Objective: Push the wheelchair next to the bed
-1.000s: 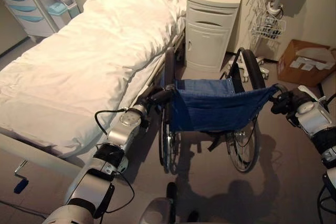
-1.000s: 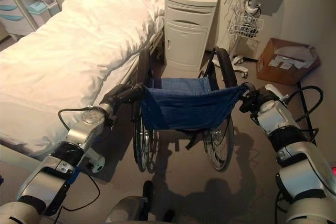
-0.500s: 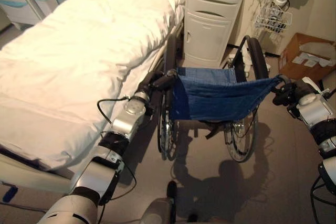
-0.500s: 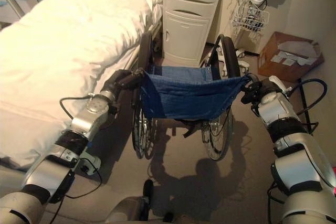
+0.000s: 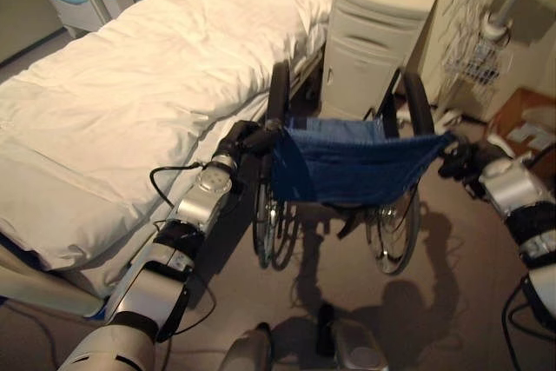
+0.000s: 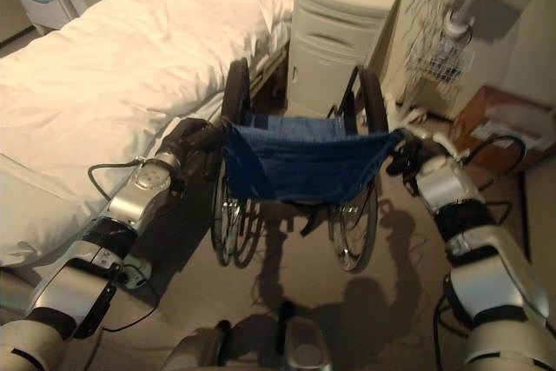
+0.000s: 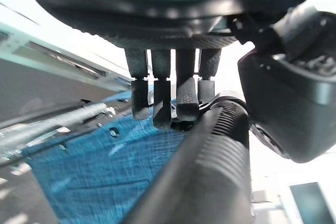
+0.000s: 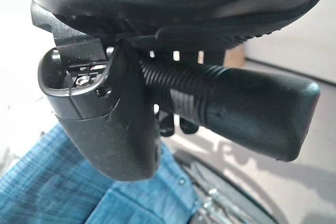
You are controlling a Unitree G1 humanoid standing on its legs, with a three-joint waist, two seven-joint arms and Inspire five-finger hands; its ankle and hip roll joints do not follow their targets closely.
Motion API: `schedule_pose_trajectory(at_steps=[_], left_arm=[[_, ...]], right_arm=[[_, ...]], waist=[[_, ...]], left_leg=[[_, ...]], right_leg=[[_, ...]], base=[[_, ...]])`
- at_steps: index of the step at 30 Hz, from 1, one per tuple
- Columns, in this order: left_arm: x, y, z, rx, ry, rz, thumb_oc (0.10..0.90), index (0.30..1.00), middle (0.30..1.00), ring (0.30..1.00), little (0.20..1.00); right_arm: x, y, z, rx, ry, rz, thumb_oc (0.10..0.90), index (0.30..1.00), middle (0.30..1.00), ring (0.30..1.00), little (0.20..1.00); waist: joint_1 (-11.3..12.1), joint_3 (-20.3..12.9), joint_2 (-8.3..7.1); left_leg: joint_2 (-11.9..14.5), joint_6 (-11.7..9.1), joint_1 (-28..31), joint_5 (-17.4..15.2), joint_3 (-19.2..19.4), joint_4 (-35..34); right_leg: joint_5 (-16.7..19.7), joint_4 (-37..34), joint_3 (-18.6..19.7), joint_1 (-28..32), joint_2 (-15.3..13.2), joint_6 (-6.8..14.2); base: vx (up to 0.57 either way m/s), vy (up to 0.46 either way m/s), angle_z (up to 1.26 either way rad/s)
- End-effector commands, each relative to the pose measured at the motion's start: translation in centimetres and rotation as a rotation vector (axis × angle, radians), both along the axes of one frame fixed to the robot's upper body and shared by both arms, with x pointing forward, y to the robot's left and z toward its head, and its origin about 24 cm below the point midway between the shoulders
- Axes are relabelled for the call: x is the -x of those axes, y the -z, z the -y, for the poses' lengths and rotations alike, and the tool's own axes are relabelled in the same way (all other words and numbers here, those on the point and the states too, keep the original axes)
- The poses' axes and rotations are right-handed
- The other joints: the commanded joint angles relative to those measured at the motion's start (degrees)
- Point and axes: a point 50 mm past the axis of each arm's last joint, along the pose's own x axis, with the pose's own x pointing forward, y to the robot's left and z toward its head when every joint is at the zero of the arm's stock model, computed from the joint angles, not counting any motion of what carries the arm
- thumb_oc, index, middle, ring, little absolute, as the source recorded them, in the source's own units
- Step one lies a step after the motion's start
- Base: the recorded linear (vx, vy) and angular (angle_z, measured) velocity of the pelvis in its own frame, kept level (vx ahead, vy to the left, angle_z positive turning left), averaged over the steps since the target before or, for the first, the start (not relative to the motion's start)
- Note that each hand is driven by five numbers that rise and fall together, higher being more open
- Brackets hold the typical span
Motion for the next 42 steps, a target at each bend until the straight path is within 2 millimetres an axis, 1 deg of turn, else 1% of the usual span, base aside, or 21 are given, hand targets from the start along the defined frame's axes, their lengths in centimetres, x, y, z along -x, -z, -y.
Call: schedule_pose_trajectory(at_steps=[1, 2, 3, 4, 5, 6, 7, 8, 9, 12, 15, 17, 20, 24, 29, 30, 31, 32, 33, 38, 42], left_arm=[[3.5, 7.6, 1.5, -0.112, 0.075, -0.281, 0.400, 0.300, 0.300, 0.300, 0.300], [3.5, 7.6, 1.5, -0.114, 0.072, -0.279, 0.400, 0.300, 0.300, 0.300, 0.300], [3.5, 7.5, 1.3, -0.112, 0.066, -0.271, 0.400, 0.300, 0.300, 0.300, 0.300], [3.6, 7.5, 1.2, -0.111, 0.062, -0.266, 0.400, 0.300, 0.300, 0.300, 0.300], [3.5, 7.0, 0.7, -0.110, 0.048, -0.254, 0.400, 0.300, 0.300, 0.300, 0.300], [3.5, 6.9, 0.6, -0.102, 0.040, -0.247, 0.400, 0.300, 0.300, 0.300, 0.300], [3.5, 6.9, 0.6, -0.101, 0.041, -0.248, 0.400, 0.300, 0.300, 0.300, 0.300], [3.6, 7.0, 0.5, -0.108, 0.053, -0.259, 0.400, 0.300, 0.300, 0.300, 0.300], [3.8, 7.3, 0.0, -0.115, 0.052, -0.277, 0.400, 0.300, 0.300, 0.300, 0.300], [3.9, 7.3, -0.8, -0.127, 0.040, -0.295, 0.400, 0.300, 0.300, 0.300, 0.300], [3.7, 6.8, -1.3, -0.140, 0.029, -0.285, 0.400, 0.300, 0.300, 0.300, 0.300], [3.5, 6.4, -1.5, -0.140, 0.011, -0.266, 0.400, 0.300, 0.300, 0.300, 0.300], [3.5, 6.4, -1.6, -0.138, -0.005, -0.257, 0.400, 0.300, 0.300, 0.300, 0.300], [3.4, 5.9, -2.3, -0.153, -0.016, -0.240, 0.400, 0.300, 0.300, 0.300, 0.300], [3.5, 5.9, -2.6, -0.170, -0.018, -0.249, 0.400, 0.300, 0.300, 0.300, 0.300], [3.7, 6.1, -2.8, -0.177, -0.031, -0.251, 0.400, 0.300, 0.300, 0.300, 0.300], [3.7, 6.1, -2.9, -0.178, -0.034, -0.250, 0.411, 0.316, 0.316, 0.316, 0.316], [3.8, 6.1, -3.0, -0.177, -0.041, -0.246, 0.621, 0.632, 0.632, 0.632, 0.632], [3.8, 6.0, -3.1, -0.182, -0.045, -0.242, 0.800, 0.900, 0.900, 0.900, 0.900], [4.2, 6.2, -3.6, -0.149, -0.064, -0.237, 0.800, 0.900, 0.900, 0.900, 0.900], [4.5, 5.8, -4.0, -0.109, -0.060, -0.225, 0.800, 0.900, 0.900, 0.900, 0.900]], right_arm=[[-2.5, -0.7, -8.8, -0.233, -0.367, 0.051, 0.400, 0.300, 0.300, 0.300, 0.300], [-2.5, -0.6, -9.1, -0.228, -0.367, 0.048, 0.400, 0.300, 0.300, 0.300, 0.300], [-2.5, -0.6, -9.3, -0.226, -0.368, 0.057, 0.400, 0.300, 0.300, 0.300, 0.300], [-2.5, -0.5, -9.5, -0.223, -0.373, 0.060, 0.400, 0.300, 0.300, 0.300, 0.300], [-2.7, -0.6, -10.0, -0.223, -0.391, 0.068, 0.400, 0.300, 0.300, 0.300, 0.300], [-2.6, -0.6, -10.3, -0.226, -0.396, 0.078, 0.400, 0.300, 0.300, 0.300, 0.300], [-2.6, -0.5, -10.4, -0.227, -0.397, 0.076, 0.400, 0.300, 0.300, 0.300, 0.300], [-2.4, 0.0, -10.4, -0.235, -0.392, 0.068, 0.400, 0.300, 0.300, 0.300, 0.300], [-2.2, 0.5, -10.3, -0.240, -0.387, 0.061, 0.400, 0.300, 0.300, 0.300, 0.300], [-2.0, 0.8, -10.2, -0.255, -0.396, 0.061, 0.400, 0.300, 0.300, 0.300, 0.300], [-2.1, 0.6, -10.6, -0.264, -0.406, 0.077, 0.400, 0.300, 0.300, 0.300, 0.300], [-2.3, 0.2, -11.3, -0.274, -0.422, 0.086, 0.400, 0.300, 0.300, 0.300, 0.300], [-2.4, 0.0, -11.9, -0.287, -0.441, 0.087, 0.400, 0.300, 0.300, 0.300, 0.300], [-2.5, -0.1, -12.7, -0.308, -0.464, 0.098, 0.400, 0.300, 0.300, 0.300, 0.300], [-2.5, 0.1, -12.9, -0.311, -0.460, 0.090, 0.400, 0.300, 0.300, 0.300, 0.300], [-2.4, 0.2, -12.8, -0.310, -0.453, 0.085, 0.800, 0.900, 0.900, 0.900, 0.900], [-2.4, 0.2, -12.8, -0.312, -0.452, 0.085, 0.800, 0.900, 0.900, 0.900, 0.900], [-2.4, 0.1, -12.7, -0.314, -0.449, 0.088, 0.800, 0.900, 0.900, 0.900, 0.900], [-2.4, 0.1, -12.8, -0.319, -0.446, 0.094, 0.800, 0.900, 0.900, 0.900, 0.900], [-2.4, -0.5, -12.1, -0.352, -0.430, 0.114, 0.800, 0.900, 0.900, 0.900, 0.900], [-2.2, -0.6, -11.9, -0.434, -0.417, 0.092, 0.800, 0.900, 0.900, 0.900, 0.900]], waist=[[5.92, 1.81, -2.51], [6.35, 2.52, -2.05], [7.11, 3.37, -0.83], [7.77, 4.23, -0.47], [9.48, 4.97, 0.31], [10.03, 4.88, 0.28], [9.94, 4.71, 0.28], [9.58, 3.49, 0.67], [9.76, 1.88, 1.20], [10.02, 0.13, 1.49], [10.45, -0.71, 1.45], [10.73, -1.03, 1.18], [10.86, -1.01, 0.89], [11.31, -0.98, 0.27], [11.75, -1.09, -0.11], [11.86, -1.33, -0.20], [11.87, -1.39, -0.23], [11.87, -1.54, -0.33], [11.87, -1.65, -0.44], [11.85, -2.33, -0.43], [11.83, -3.15, -0.21]], left_leg=[[4.62, 1.91, -1.23, 6.94, 3.90, 5.53], [6.12, 1.09, -2.74, 9.40, 4.07, 1.25], [7.31, 0.25, -3.03, 12.13, 3.37, -6.70], [6.75, 0.31, -2.38, 12.39, 3.00, -10.31], [3.98, 0.74, -1.98, 11.85, 1.31, -19.22], [2.38, 1.90, -1.07, 9.04, 2.16, -20.90], [2.46, 2.21, -0.60, 8.31, 2.75, -21.32], [2.48, 2.85, 1.59, 6.83, 3.63, -24.22], [1.77, 3.34, 4.85, 6.00, 2.59, -27.60], [1.22, 3.94, 8.44, 5.51, 2.54, -31.56], [0.57, 4.54, 9.45, 5.66, 2.55, -34.10], [0.05, 5.02, 9.44, 5.69, 2.07, -35.01], [0.01, 5.34, 9.54, 5.42, 2.18, -35.16], [0.16, 5.61, 9.27, 5.27, 2.88, -35.67], [0.44, 5.95, 9.16, 4.86, 3.34, -35.89], [0.57, 5.99, 9.43, 4.80, 3.45, -36.04], [0.59, 5.98, 9.45, 4.77, 3.48, -36.03], [0.64, 5.97, 9.47, 4.66, 3.52, -35.95], [0.73, 6.06, 9.52, 4.48, 3.66, -35.82], [0.91, 6.12, 10.62, 4.10, 3.65, -36.04], [1.16, 6.07, 11.55, 3.82, 3.82, -36.28]], right_leg=[[10.40, -17.36, 2.39, 8.04, -1.05, 0.55], [9.39, -17.56, 2.50, 9.53, -0.31, 0.35], [8.24, -17.93, 2.82, 11.20, 0.60, 0.62], [7.94, -18.41, 3.27, 12.42, 0.71, 0.90], [7.93, -19.49, 4.62, 13.82, 0.98, 1.96], [7.75, -19.82, 4.87, 14.06, -0.25, 2.68], [7.68, -19.66, 4.73, 13.86, -0.54, 2.86], [7.50, -19.16, 3.91, 13.09, -1.53, 3.75], [7.93, -18.74, 2.89, 12.38, -2.64, 4.76], [8.50, -19.12, 1.96, 11.76, -3.55, 5.77], [9.51, -19.64, 1.37, 10.67, -4.13, 6.70], [10.83, -20.25, 1.44, 9.34, -4.72, 7.43], [11.56, -20.50, 2.00, 8.92, -4.93, 7.57], [12.73, -21.18, 2.16, 8.72, -5.28, 7.86], [13.13, -21.48, 2.42, 8.91, -5.51, 8.10], [13.24, -21.60, 2.61, 9.14, -5.47, 8.14], [13.25, -21.65, 2.67, 9.21, -5.46, 8.16], [13.21, -21.74, 2.86, 9.36, -5.40, 8.20], [13.15, -21.68, 2.96, 9.39, -5.39, 8.25], [13.62, -21.31, 3.39, 9.80, -5.37, 8.48], [13.39, -21.07, 3.36, 10.23, -5.39, 8.55]], base=[[0.19, 0.039, 0.25], [0.20, 0.172, -0.30], [0.19, 0.222, -0.72], [0.23, 0.317, -1.12], [0.19, 0.313, -0.89], [0.15, 0.283, -0.78], [0.13, 0.270, -0.82], [0.22, 0.293, -1.03], [0.24, 0.289, -0.98], [0.17, 0.165, -0.31], [0.05, 0.089, 0.50], [0.01, 0.097, 0.36], [0.03, 0.052, -0.33], [0.01, -0.001, -0.09], [-0.01, -0.040, -0.05], [0.03, -0.044, 0.06], [0.02, -0.045, 0.03], [0.01, -0.044, -0.01], [0.01, -0.072, 0.01], [0.03, -0.052, 0.03], [0.01, -0.033, -0.02]])
